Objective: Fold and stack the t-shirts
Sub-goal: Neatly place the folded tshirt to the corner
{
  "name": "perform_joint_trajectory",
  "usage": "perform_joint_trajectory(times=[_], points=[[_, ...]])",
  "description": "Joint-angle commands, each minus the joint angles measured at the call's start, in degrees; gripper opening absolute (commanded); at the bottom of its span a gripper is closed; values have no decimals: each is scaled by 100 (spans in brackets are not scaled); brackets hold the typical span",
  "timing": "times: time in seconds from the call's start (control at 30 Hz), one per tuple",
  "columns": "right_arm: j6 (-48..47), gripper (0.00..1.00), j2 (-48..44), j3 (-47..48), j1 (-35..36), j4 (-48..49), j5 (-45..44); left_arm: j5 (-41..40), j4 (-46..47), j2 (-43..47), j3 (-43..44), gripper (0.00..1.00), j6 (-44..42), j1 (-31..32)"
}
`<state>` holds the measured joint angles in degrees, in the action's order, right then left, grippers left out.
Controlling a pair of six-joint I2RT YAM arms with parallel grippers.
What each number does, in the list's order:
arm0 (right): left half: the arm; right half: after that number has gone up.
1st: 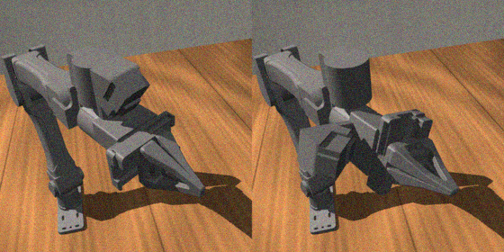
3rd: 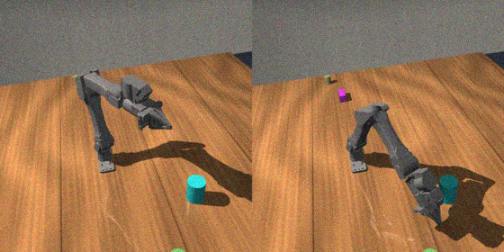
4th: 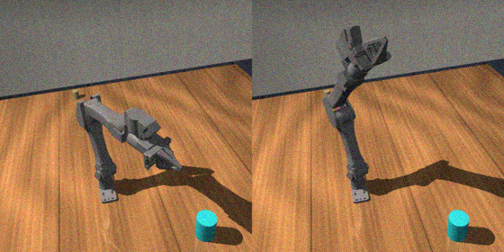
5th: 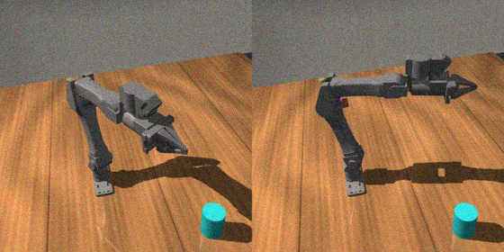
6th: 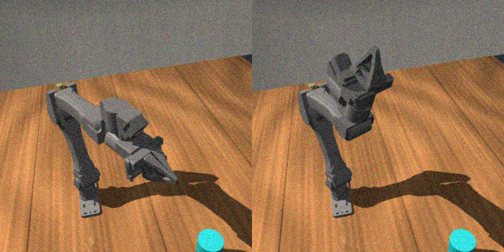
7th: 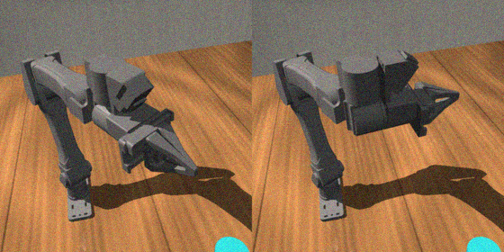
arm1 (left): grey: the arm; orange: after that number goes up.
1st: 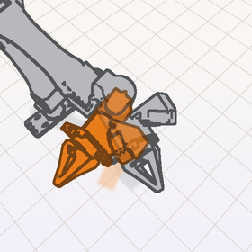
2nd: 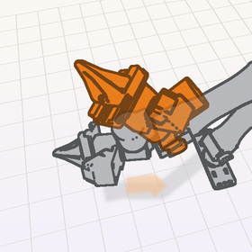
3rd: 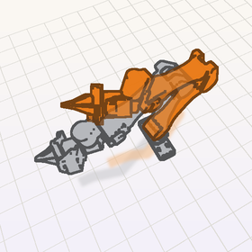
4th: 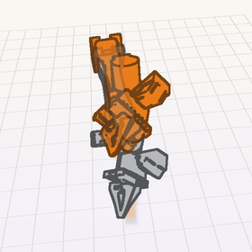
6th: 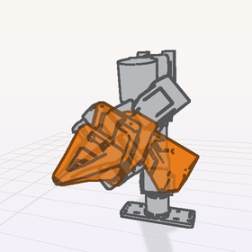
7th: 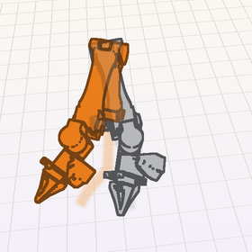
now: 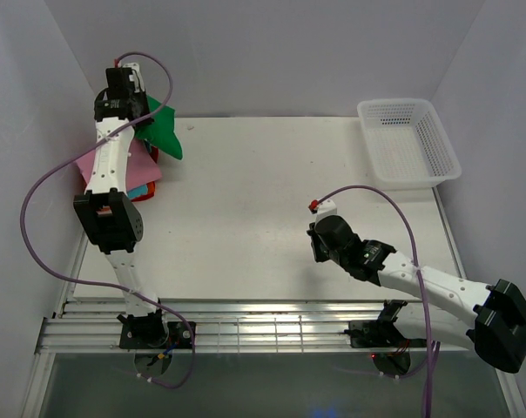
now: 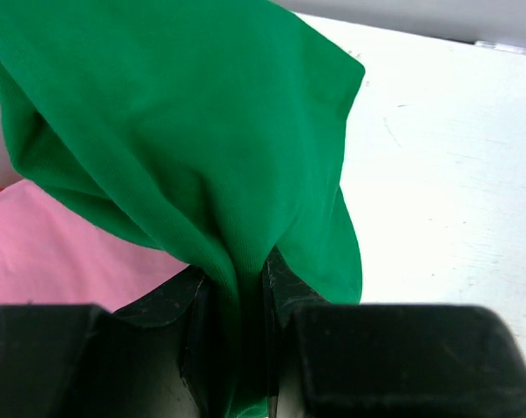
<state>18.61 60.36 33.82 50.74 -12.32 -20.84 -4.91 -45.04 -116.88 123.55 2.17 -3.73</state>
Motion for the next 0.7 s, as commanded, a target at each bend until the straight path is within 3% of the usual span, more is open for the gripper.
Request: perform_joint_trajectory(times=[0.0, 0.27, 0.67], points=[[-33, 9, -103, -51, 6, -43, 27, -168, 196, 262, -137, 0, 20, -128], [-77, 8, -173, -78, 6, -131, 62, -282, 434, 728, -717, 0, 81, -348], [-95, 8, -411, -130, 6, -236, 115, -528, 707, 1229, -639, 0, 231, -691]])
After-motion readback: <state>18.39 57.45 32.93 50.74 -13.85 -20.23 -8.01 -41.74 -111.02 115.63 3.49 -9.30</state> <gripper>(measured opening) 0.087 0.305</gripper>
